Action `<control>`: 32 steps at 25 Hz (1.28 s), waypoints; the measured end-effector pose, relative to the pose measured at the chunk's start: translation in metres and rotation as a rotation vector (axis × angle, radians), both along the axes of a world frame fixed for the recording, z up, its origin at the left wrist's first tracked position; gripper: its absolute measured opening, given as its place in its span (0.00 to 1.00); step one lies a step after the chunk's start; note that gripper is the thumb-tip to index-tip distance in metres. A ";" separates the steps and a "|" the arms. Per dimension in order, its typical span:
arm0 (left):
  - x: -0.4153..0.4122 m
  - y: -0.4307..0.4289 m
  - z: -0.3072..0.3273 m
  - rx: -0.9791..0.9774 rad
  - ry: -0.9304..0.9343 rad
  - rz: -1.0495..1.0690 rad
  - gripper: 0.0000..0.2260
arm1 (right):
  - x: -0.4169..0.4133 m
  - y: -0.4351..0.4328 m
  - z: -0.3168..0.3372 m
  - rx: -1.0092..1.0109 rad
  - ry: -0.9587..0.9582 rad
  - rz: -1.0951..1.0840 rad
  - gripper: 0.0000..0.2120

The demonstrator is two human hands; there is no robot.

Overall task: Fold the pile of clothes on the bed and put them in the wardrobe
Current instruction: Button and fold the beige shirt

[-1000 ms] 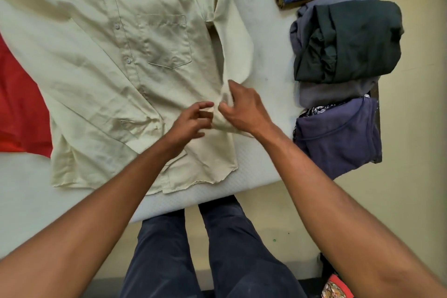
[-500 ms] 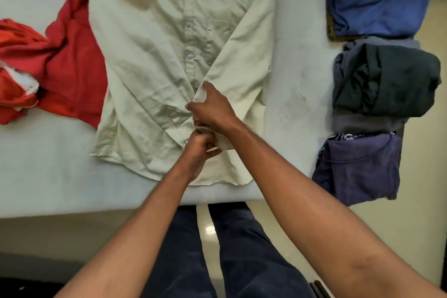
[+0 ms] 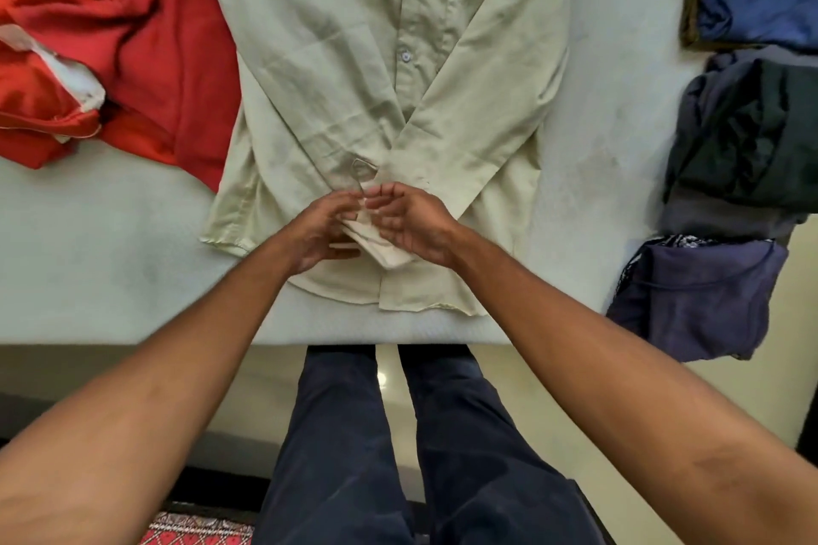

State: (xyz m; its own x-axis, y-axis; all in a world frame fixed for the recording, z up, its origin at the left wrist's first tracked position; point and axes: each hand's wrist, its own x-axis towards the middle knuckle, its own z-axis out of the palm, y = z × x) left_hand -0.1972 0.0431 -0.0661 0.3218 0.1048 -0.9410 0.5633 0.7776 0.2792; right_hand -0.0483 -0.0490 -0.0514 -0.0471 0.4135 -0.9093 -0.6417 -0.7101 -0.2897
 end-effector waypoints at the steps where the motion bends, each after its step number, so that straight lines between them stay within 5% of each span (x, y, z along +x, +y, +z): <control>1: 0.003 0.002 0.000 0.100 0.013 -0.095 0.22 | -0.007 -0.006 0.001 -0.004 0.003 -0.025 0.18; 3: 0.007 0.001 0.004 0.268 0.010 -0.241 0.29 | -0.017 -0.015 0.005 -0.026 -0.006 -0.072 0.18; 6: 0.008 -0.002 0.004 0.509 -0.001 -0.395 0.23 | -0.023 -0.023 0.008 -0.053 -0.068 -0.149 0.16; 11: -0.004 -0.004 -0.001 0.964 0.305 -0.564 0.22 | 0.017 -0.038 -0.011 -0.174 -0.635 -0.014 0.10; 14: 0.011 -0.003 0.000 1.177 0.223 -0.645 0.21 | 0.070 -0.042 -0.010 -0.295 -0.926 -0.138 0.09; 17: 0.079 0.014 0.005 1.139 -0.025 -0.628 0.15 | 0.121 -0.057 -0.011 -0.399 -1.062 -0.195 0.18; 21: 0.225 0.049 0.000 1.163 -0.126 -0.794 0.18 | 0.130 -0.083 -0.028 -0.459 -0.865 -0.060 0.30; 24: 0.333 0.067 -0.007 1.233 -0.067 -0.812 0.31 | 0.118 -0.097 -0.046 -0.438 -0.854 0.049 0.28; 28: 0.418 0.083 -0.029 1.090 0.165 -0.860 0.50 | 0.107 -0.110 -0.056 -0.294 -0.833 0.096 0.26; 32: 0.433 0.099 -0.055 1.103 0.253 -0.801 0.37 | 0.103 -0.117 -0.051 -0.196 -0.907 0.205 0.24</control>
State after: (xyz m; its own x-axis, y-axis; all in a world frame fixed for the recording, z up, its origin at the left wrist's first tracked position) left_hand 0.2362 0.1421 -0.1211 0.4819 0.6943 -0.5346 0.8734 -0.3321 0.3561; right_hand 0.0548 -0.1656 -0.1021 0.6563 0.3121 -0.6869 -0.0878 -0.8726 -0.4804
